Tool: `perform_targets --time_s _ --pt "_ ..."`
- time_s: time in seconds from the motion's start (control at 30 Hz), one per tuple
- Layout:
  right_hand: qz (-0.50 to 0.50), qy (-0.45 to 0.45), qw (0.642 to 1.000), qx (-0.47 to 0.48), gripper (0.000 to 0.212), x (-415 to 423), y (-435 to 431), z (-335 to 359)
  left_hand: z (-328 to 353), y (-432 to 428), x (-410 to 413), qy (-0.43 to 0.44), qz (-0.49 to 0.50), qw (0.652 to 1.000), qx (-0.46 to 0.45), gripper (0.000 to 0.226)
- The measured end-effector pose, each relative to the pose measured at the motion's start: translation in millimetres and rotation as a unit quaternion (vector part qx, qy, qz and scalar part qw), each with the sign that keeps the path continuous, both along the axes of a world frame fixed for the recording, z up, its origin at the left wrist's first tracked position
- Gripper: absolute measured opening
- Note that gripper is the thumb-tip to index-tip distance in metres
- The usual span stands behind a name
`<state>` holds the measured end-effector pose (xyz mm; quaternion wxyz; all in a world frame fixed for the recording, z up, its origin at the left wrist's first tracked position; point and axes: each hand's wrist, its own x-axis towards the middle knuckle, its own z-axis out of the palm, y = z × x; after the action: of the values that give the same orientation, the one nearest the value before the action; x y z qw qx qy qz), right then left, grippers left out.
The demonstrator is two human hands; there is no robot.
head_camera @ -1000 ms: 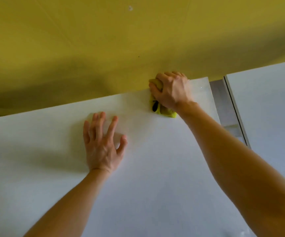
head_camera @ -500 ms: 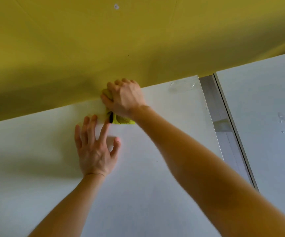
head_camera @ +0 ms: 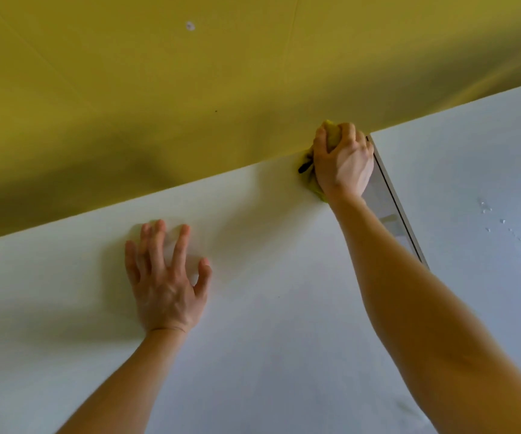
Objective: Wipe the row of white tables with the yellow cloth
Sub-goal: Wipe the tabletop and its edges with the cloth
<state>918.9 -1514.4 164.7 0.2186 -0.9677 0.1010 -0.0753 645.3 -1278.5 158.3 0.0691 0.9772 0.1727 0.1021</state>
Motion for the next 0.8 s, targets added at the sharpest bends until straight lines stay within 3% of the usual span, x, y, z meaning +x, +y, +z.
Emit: perform_targets --time_s 0.2,0.33,0.57,0.7,0.8 --pt "-0.037 -0.004 0.999 -0.026 0.062 -37.7 -15.5 -1.4 -5.7 -0.2 -1.2 -0.027 -0.001 1.0 0.006 0.06" --pt "0.014 0.0 0.996 -0.083 0.065 -64.2 -27.9 -0.1 -7.9 -0.5 -0.5 -0.044 -0.001 0.999 0.006 0.058" --pt "0.081 0.04 0.989 -0.114 0.052 -126.4 -86.1 20.6 -13.6 0.9 0.7 -0.058 -0.007 0.998 -0.008 0.055" --pt "0.044 0.05 0.997 0.036 0.034 -176.7 -105.2 74.2 -12.6 3.6 0.4 -0.021 -0.008 1.0 -0.011 0.056" --pt "0.006 0.096 0.981 0.168 0.038 -226.7 -103.3 124.6 -4.4 5.7 3.7 0.067 -0.022 0.997 0.011 0.057"
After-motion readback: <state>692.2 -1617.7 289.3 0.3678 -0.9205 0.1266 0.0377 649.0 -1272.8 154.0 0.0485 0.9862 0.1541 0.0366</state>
